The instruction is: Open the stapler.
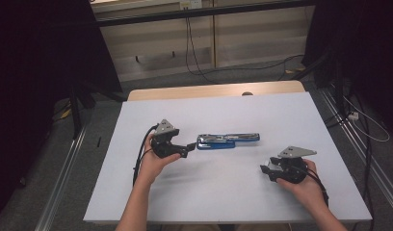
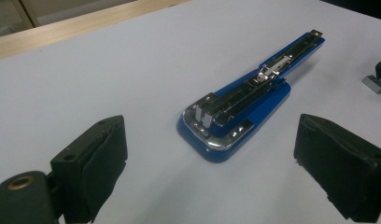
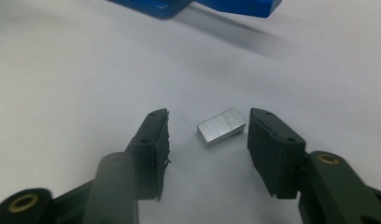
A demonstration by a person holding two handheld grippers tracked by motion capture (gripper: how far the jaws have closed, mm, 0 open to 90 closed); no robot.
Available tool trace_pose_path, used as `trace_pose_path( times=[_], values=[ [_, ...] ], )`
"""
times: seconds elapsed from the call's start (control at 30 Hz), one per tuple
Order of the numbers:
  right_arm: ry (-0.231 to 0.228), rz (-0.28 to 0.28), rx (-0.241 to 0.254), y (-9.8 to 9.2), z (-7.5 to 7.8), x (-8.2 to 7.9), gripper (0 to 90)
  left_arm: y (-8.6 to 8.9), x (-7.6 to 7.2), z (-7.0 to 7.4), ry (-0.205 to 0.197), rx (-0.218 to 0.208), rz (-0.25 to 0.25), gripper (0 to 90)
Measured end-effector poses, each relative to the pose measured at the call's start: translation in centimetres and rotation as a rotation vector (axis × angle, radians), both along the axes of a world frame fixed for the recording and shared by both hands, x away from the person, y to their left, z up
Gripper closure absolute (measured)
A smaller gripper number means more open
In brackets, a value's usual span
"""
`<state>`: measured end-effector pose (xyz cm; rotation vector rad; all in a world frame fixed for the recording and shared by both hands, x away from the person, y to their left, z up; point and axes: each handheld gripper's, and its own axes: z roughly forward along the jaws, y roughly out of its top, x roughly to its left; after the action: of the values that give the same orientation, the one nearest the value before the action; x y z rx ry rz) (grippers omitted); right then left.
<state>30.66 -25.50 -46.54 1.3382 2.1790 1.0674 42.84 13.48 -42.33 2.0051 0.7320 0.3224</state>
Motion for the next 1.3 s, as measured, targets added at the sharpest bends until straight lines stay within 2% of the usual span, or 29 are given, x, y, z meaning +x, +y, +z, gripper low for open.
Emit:
trace_pose_path(
  times=[0.13, 0.33, 0.5, 0.63, 0.73, 1.03, 1.3],
  values=[
    [0.007, 0.000, 0.005, 0.1, -0.1, 0.1, 54.7, 0.2, 0.0, 0.0, 0.003, -0.003, 0.008, 9.8],
    [-0.004, -0.025, -0.021, 0.4, -0.1, 0.5, 54.7, 0.2, 0.0, 0.0, -0.002, -0.005, 0.009, 10.1],
    [-0.009, -0.046, -0.036, 0.4, -0.1, 0.7, 60.3, 0.1, 0.0, 0.0, -0.003, 0.001, 0.008, 10.3],
    [-0.008, -0.037, -0.031, 0.3, -0.1, 0.5, 60.5, 0.1, 0.0, 0.1, -0.007, 0.001, 0.010, 10.3],
    [-0.005, -0.037, -0.033, 0.1, 0.0, 0.4, 63.5, 0.2, 0.0, 0.1, -0.009, 0.013, 0.008, 10.4],
    [0.002, -0.017, -0.012, -1.1, -0.1, 0.6, 75.7, 0.3, 0.0, 0.1, -0.008, 0.010, 0.011, 10.6],
    [0.004, 0.009, -0.022, -1.0, -0.1, 0.9, 76.0, 0.4, -0.1, 0.2, -0.007, 0.012, 0.010, 10.6]
  ],
)
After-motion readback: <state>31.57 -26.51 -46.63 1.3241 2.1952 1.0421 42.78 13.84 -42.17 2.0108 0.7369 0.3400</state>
